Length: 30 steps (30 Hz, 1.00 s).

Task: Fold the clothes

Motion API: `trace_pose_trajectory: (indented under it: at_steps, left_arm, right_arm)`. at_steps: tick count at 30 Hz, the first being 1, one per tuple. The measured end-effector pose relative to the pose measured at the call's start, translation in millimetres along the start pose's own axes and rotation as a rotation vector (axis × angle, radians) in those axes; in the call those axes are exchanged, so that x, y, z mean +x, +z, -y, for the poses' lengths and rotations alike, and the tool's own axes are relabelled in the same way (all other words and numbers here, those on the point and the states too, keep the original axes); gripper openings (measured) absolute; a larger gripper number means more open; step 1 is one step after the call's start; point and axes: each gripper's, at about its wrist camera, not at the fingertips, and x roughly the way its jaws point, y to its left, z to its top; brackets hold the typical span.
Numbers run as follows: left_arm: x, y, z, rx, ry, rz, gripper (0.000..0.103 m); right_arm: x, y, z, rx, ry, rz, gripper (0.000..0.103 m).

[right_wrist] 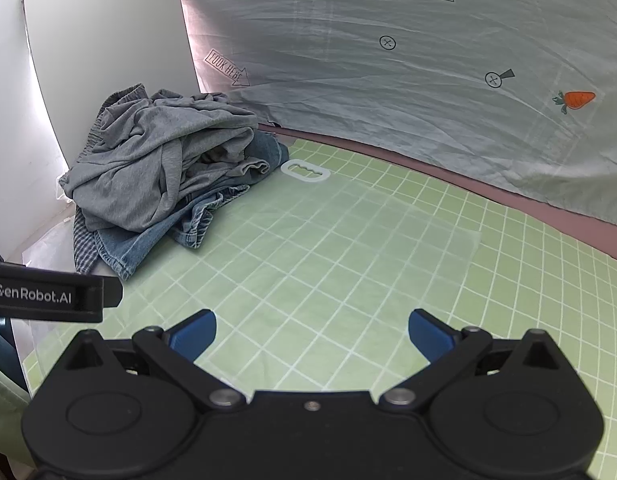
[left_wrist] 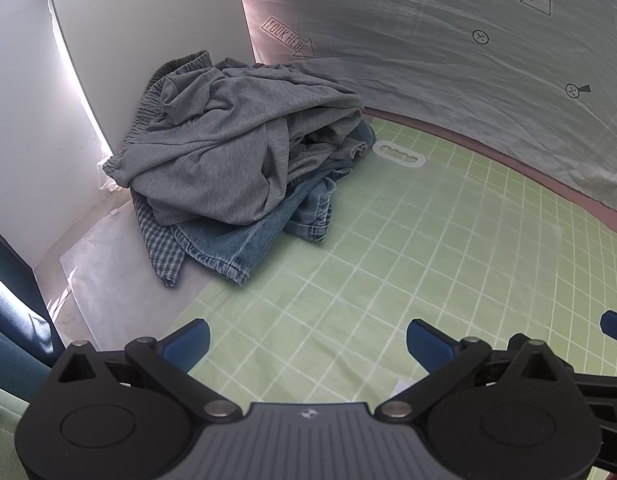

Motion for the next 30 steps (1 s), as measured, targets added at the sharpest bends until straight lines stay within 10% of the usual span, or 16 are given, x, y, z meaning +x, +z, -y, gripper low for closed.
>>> trace_pose_trajectory:
  at_steps: [30]
  left_arm:
    - [100, 54, -58, -0.156, 0.039, -0.080, 0.101]
  right_arm:
    - [92, 56, -1, 0.007, 0.016, 0.016, 0.103]
